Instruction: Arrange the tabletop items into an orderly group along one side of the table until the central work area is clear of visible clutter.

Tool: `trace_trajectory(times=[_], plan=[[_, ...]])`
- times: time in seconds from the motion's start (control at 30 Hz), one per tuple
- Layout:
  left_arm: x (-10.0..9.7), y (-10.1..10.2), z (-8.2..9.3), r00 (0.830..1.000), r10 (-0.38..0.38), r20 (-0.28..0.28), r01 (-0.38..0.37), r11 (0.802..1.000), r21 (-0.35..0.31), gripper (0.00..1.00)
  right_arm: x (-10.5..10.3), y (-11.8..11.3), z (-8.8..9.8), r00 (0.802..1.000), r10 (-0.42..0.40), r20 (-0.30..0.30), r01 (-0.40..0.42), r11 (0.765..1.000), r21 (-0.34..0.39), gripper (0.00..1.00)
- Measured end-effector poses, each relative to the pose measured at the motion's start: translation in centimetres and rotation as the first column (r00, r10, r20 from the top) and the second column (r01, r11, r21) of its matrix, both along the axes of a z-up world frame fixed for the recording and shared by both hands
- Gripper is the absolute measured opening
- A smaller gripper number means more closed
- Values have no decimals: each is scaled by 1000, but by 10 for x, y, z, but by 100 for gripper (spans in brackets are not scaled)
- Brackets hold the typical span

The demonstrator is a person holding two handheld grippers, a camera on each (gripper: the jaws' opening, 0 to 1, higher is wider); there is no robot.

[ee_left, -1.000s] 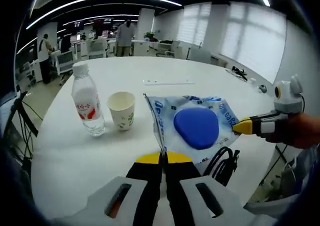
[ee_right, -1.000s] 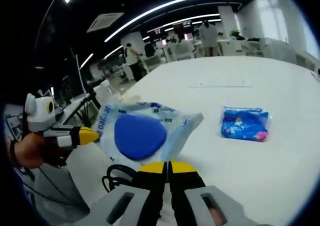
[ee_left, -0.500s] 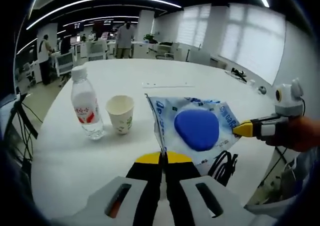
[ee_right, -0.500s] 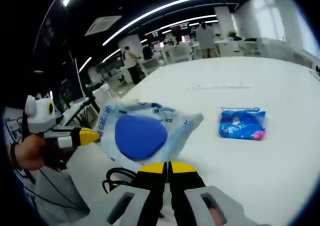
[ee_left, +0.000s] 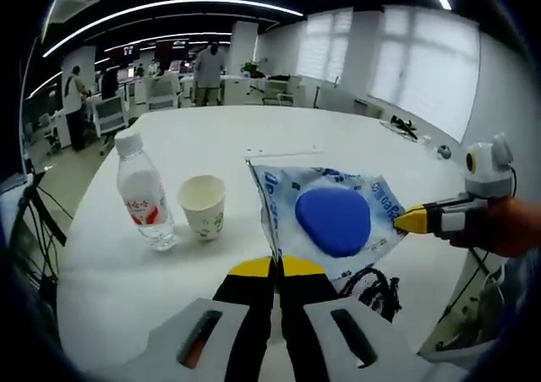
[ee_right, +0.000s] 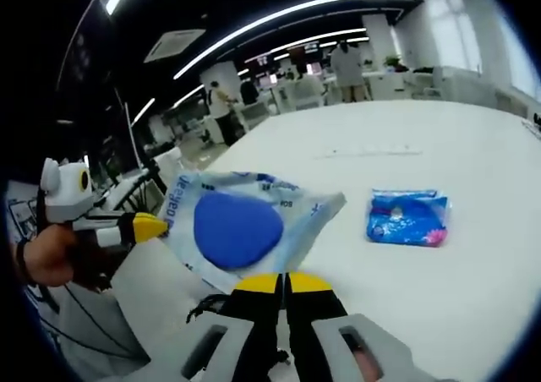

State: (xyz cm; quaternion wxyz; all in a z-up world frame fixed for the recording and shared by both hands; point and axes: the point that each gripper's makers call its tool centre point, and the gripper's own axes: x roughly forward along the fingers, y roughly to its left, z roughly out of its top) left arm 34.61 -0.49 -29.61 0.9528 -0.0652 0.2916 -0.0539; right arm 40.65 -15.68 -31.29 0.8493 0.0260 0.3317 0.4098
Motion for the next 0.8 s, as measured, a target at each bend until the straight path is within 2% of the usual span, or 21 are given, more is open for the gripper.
trace_trajectory(times=[0.07,0.27,0.4,0.8], plan=[[0,-4,6,1000,-1,4,1,1000,2,0,2,2,0,1000,4,0,-4,1000,-1,0],[7,-1,7,1000,-5,11,5,1000,7,0,6,1,-4,1000,4,-8,-5,1000,-6,0],[9,-4,-1,1000,-11,-5,11,1000,11,0,10,0,-12,1000,8,-16,-8,1000,-12,0],[11,-13,-11,999,-40,-35,41,999,36,0,17,-1,-31,997,21,-69,-23,999,-33,0]])
